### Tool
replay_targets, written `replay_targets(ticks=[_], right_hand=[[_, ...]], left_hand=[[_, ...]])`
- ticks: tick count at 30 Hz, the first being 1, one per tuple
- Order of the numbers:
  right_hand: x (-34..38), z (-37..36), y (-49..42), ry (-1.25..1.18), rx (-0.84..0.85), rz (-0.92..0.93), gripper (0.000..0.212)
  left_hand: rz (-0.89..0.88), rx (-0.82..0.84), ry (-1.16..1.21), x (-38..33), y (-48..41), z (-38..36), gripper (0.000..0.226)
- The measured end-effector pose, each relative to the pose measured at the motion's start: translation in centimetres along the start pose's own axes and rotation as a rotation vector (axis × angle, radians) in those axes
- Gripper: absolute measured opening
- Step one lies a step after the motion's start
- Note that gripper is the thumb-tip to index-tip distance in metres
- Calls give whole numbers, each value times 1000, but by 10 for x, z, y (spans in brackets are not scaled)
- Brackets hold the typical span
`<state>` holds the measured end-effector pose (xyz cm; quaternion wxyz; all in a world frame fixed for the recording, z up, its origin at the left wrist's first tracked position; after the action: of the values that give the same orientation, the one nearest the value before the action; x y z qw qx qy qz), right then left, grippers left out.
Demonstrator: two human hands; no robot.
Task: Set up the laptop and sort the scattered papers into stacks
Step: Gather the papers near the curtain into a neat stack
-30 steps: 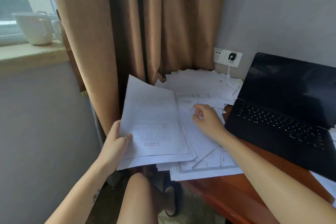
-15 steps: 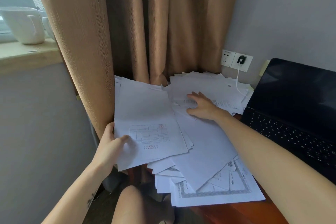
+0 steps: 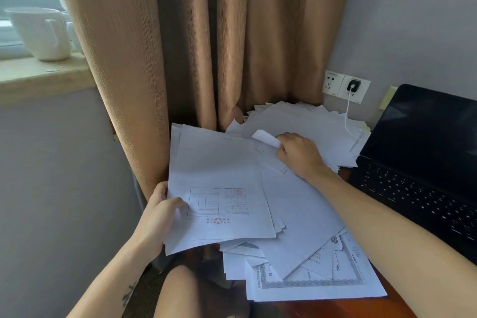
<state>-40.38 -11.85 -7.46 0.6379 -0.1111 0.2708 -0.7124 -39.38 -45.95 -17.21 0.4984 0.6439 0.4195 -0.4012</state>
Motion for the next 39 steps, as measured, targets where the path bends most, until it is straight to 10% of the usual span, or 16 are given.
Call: replay_targets(ticks=[5,16,19,25,39], right_hand=[[5,35,25,-320,-58,-92,17],[104,28,43,-1301,495,-367,28],[79,13,49,-1127,441,-418,23],[19,-2,63,28,594,-143,58],[38,-6,96,-619,657,-335,48]], left_hand=[[-53,11,-5,1,11,-7,38],[-79,65,34,0,25,-28,32],[-54,79,47,1,22,-26,37],[-14,82,-53,1,14,-29,18],[13,127,162,14,11,-32,56]])
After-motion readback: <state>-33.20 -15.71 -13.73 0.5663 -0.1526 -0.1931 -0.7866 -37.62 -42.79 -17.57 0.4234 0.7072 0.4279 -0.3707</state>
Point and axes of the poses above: each hand's wrist, its own y-axis away from the middle knuckle, its own z-axis out of the back of the hand, x = y × z, the point moved 10 cm from there along -y, towards the middle knuckle, and after that the axes turned 15 degrees about y, right-handed, at the moved point
